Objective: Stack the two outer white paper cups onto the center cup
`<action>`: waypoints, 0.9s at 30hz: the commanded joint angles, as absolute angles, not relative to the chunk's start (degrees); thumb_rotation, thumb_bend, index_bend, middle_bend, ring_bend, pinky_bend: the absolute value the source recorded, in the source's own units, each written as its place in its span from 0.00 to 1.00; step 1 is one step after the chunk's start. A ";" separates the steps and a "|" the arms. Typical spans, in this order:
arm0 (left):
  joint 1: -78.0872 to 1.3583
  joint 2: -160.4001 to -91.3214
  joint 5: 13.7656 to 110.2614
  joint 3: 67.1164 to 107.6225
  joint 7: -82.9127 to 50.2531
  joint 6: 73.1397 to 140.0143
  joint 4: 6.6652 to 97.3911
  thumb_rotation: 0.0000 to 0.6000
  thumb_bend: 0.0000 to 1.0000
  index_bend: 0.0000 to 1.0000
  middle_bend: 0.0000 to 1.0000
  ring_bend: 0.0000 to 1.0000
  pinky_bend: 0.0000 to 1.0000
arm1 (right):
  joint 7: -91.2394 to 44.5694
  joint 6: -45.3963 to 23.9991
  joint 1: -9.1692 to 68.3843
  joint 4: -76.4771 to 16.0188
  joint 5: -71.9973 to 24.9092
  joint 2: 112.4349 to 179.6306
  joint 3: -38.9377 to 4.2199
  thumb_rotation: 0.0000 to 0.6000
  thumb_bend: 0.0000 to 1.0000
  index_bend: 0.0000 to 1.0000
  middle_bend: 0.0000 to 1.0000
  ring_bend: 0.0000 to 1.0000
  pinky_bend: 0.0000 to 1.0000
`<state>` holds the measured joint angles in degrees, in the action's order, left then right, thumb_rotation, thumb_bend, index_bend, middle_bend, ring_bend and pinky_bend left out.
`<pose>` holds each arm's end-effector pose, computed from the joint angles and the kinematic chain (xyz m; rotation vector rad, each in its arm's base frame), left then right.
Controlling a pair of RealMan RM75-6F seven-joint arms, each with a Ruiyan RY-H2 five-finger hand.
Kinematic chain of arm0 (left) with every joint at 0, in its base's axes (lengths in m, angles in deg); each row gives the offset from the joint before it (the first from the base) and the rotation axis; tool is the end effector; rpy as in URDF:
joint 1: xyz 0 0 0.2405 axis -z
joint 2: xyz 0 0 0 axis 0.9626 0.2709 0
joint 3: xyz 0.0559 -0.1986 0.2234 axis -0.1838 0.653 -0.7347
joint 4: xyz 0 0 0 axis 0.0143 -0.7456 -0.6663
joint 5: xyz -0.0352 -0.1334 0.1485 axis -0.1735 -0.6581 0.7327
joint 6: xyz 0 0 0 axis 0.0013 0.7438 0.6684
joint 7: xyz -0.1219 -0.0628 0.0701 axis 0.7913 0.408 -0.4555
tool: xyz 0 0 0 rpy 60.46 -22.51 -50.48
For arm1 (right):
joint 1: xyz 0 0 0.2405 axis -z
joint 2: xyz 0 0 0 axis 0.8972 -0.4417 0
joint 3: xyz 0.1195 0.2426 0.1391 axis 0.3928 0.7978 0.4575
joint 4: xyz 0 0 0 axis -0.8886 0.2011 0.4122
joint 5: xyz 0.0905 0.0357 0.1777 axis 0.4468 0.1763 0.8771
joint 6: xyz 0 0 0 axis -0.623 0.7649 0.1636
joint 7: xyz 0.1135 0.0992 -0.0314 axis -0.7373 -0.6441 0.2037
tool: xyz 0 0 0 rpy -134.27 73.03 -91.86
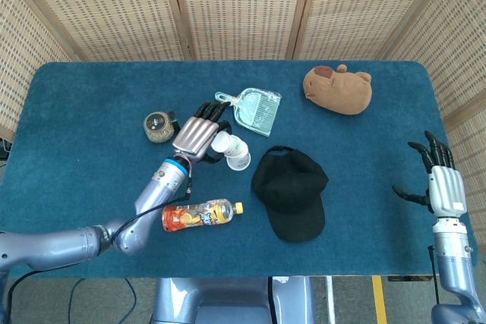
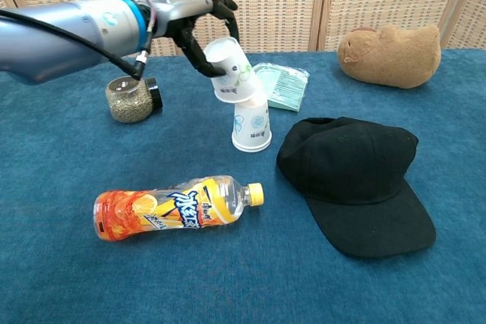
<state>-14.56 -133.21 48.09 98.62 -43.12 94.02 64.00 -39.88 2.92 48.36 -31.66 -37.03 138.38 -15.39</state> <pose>-0.0523 0.4464 -0.0061 -1.8751 -0.9153 -1.0624 -0.3639 -0.2968 0.1611 1.1724 -1.0376 1.1823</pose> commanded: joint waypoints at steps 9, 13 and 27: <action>-11.03 -135.93 45.27 98.69 -44.82 93.24 61.32 1.00 0.30 0.37 0.00 0.00 0.00 | -41.56 2.12 48.51 -30.93 -36.39 138.19 -14.71 1.00 0.15 0.22 0.00 0.00 0.00; -9.83 -135.60 41.72 97.95 -47.13 92.15 61.43 1.00 0.28 0.33 0.00 0.00 0.00 | -41.77 2.14 48.61 -30.82 -36.41 138.18 -14.58 1.00 0.15 0.22 0.00 0.00 0.00; -13.57 -132.13 42.82 94.88 -45.29 98.50 67.68 1.00 0.26 0.10 0.00 0.00 0.00 | -41.97 1.16 48.60 -30.76 -36.67 137.89 -14.76 1.00 0.15 0.22 0.00 0.00 0.00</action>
<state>-11.70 -133.35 40.51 95.99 -46.45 96.19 65.49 -41.94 1.21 48.59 -30.71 -36.62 137.94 -14.72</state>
